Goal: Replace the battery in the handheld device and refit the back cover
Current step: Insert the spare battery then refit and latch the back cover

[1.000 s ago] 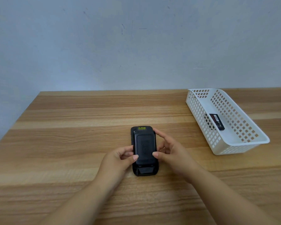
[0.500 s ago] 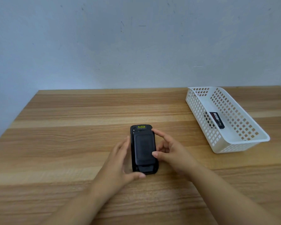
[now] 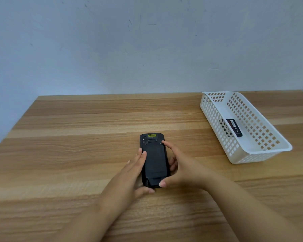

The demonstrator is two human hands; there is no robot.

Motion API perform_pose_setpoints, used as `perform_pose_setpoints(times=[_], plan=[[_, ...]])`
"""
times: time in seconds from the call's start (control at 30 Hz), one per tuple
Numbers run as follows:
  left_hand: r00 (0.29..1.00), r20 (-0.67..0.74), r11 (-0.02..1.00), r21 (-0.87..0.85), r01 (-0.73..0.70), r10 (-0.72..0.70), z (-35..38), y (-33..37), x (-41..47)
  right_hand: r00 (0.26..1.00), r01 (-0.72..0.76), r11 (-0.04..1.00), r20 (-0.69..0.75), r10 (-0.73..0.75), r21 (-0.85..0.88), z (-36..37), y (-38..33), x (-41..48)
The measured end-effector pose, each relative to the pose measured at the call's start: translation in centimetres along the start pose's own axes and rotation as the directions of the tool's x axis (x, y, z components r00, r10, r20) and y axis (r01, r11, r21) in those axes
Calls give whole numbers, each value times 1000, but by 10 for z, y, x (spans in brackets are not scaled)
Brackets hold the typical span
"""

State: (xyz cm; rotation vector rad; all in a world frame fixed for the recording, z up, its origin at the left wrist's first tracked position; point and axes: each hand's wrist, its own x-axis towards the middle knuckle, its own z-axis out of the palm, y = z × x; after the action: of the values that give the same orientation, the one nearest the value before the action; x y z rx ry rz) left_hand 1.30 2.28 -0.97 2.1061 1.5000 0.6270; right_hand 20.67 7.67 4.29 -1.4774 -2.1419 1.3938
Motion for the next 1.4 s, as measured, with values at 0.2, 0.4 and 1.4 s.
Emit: perform_pose_setpoints(times=[0.2,0.4,1.4], plan=[[1000,0,1000,13,24,-24,2,-2,0,1000,1,998,-10,-1,-62,2,0,1],[1000,-12,1000,30,-8,8,3,-1,0,1000,-11,998,-19,9,-66,1,-1,1],[981,-140,990,64,-124,132,8,-7,-1,994,-54,923,65,86,-381,3,-12,3]])
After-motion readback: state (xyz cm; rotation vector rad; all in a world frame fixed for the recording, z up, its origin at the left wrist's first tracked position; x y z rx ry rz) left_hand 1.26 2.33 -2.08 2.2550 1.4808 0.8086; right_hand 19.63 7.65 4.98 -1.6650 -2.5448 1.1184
